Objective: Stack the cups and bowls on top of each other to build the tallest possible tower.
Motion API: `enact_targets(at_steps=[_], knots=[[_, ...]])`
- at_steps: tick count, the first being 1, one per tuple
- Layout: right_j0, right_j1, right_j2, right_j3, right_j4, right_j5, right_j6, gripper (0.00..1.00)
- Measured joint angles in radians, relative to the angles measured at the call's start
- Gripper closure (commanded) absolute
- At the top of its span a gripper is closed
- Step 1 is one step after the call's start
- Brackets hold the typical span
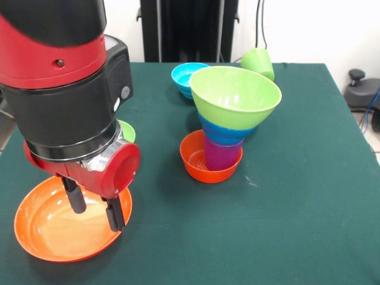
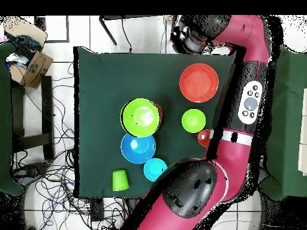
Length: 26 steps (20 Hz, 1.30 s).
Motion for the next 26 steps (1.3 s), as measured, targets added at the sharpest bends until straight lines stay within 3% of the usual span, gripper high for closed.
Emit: enact_targets(at_steps=[8, 17, 26], knots=[[0.0, 0.028, 0.036, -0.059, -0.069, 0.058, -0.069, 0.0], [-0.004, 0.071, 0.044, -0.06, -0.071, 0.058, -0.138, 0.0], [-0.001, 0.086, 0.055, -0.06, -0.07, 0.058, -0.138, 0.0]])
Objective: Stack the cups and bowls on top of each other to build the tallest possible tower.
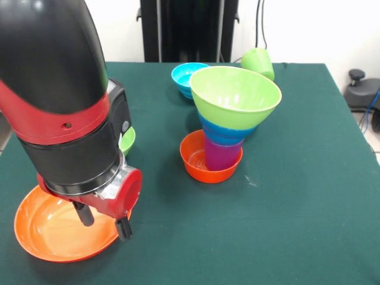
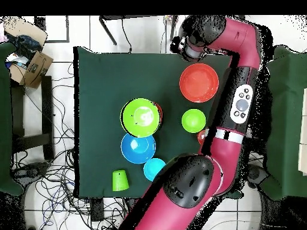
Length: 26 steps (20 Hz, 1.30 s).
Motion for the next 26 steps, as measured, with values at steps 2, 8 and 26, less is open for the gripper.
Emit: enact_targets(at_steps=[2, 8, 26], knots=[[0.002, 0.0, 0.002, 0.0, 0.0, 0.0, 0.0, 0.0], [0.008, 0.0, 0.002, 0.0, -0.002, 0.0, 0.0, 0.0], [0.011, -0.013, -0.121, 0.085, 0.012, 0.0, 0.0, 0.0]])
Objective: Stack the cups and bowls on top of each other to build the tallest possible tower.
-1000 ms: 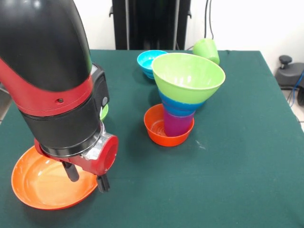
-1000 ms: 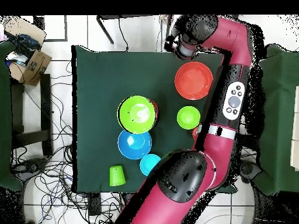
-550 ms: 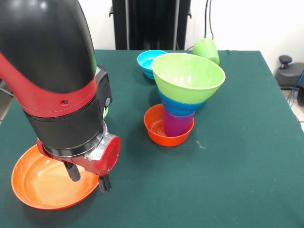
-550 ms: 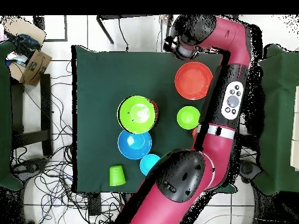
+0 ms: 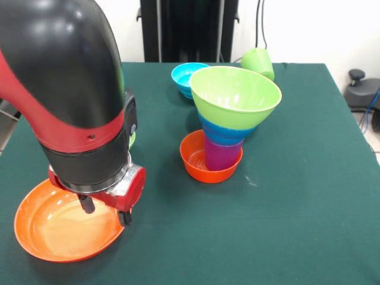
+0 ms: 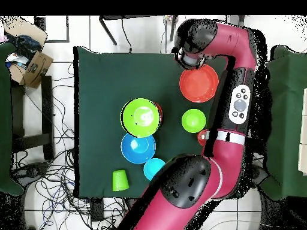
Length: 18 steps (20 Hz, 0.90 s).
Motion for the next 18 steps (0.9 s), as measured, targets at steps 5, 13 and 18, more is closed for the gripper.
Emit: enact_targets(at_steps=[5, 13, 18], knots=[[0.0, -0.012, -0.053, 0.063, 0.015, 0.0, 0.0, 0.0], [0.0, -0.016, -0.072, 0.087, 0.046, -0.001, 0.0, 0.0], [0.0, -0.015, -0.072, 0.087, 0.047, -0.021, 0.0, 0.0]])
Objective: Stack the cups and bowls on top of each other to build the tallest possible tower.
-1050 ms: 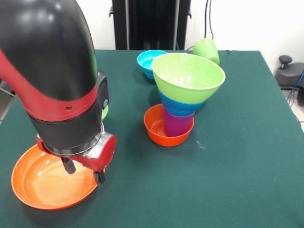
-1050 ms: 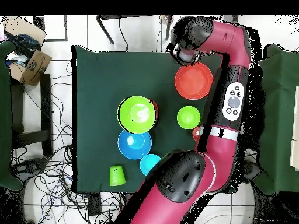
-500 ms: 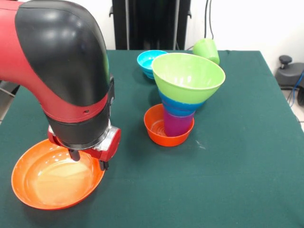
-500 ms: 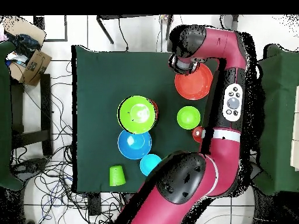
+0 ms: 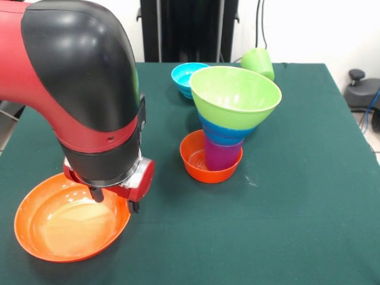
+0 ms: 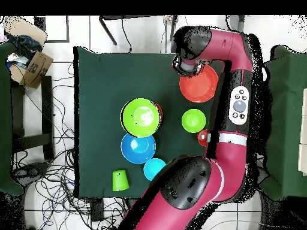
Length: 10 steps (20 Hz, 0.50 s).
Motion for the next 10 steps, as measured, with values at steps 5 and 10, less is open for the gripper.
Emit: enact_targets(at_steps=[5, 10], knots=[[0.0, 0.002, 0.0, 0.0, 0.0, -0.033, 0.0, 0.0], [0.0, 0.007, 0.0, 0.0, 0.0, -0.061, 0.0, 0.0]])
